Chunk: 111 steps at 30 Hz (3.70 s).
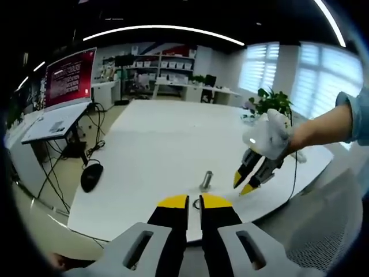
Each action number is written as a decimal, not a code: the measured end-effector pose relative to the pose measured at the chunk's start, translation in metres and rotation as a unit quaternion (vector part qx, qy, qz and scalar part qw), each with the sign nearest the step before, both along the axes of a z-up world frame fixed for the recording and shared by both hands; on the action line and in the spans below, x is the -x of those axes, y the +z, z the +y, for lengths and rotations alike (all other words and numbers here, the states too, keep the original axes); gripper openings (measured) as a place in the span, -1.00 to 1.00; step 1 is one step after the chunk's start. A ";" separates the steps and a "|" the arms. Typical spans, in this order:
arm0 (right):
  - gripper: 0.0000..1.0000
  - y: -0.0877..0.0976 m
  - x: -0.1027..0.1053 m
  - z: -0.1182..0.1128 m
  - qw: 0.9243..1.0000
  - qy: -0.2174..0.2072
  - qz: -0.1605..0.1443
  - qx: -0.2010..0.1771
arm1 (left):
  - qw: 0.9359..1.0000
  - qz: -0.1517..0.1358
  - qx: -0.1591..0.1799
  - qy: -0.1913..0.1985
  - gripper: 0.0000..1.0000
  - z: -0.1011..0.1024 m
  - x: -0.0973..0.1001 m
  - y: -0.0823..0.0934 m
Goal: Place the washer onto the threaded stud by aligning its center hole with the stud, sliding it down to the base, and recovering from edge contact or off-axis alignment until the washer reaches the visible bottom stop.
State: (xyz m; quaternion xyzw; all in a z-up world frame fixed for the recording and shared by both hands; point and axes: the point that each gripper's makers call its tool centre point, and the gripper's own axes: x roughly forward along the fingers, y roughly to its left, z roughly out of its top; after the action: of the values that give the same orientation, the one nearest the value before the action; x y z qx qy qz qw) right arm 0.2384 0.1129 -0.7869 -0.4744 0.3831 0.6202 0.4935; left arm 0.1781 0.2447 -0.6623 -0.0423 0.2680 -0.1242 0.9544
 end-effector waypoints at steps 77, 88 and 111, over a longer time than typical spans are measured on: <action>-0.54 0.012 -0.040 0.023 0.994 -0.005 -0.096 -0.057 | 1.000 -0.008 0.011 0.005 -0.93 0.001 -0.002 0.002; -0.55 0.020 -0.064 0.035 0.992 -0.015 -0.114 -0.052 | 1.000 -0.004 0.010 0.004 -0.93 0.001 -0.002 0.001; -0.55 -0.008 -0.070 0.046 0.997 0.006 -0.079 -0.001 | 1.000 -0.009 0.012 0.010 -0.93 0.003 -0.003 0.002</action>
State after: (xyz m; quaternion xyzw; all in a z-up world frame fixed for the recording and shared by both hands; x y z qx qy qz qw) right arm 0.3082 0.1587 -0.7947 -0.5239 0.3389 0.5842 0.5190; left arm 0.1806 0.2473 -0.6599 -0.0551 0.2570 -0.1180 0.9576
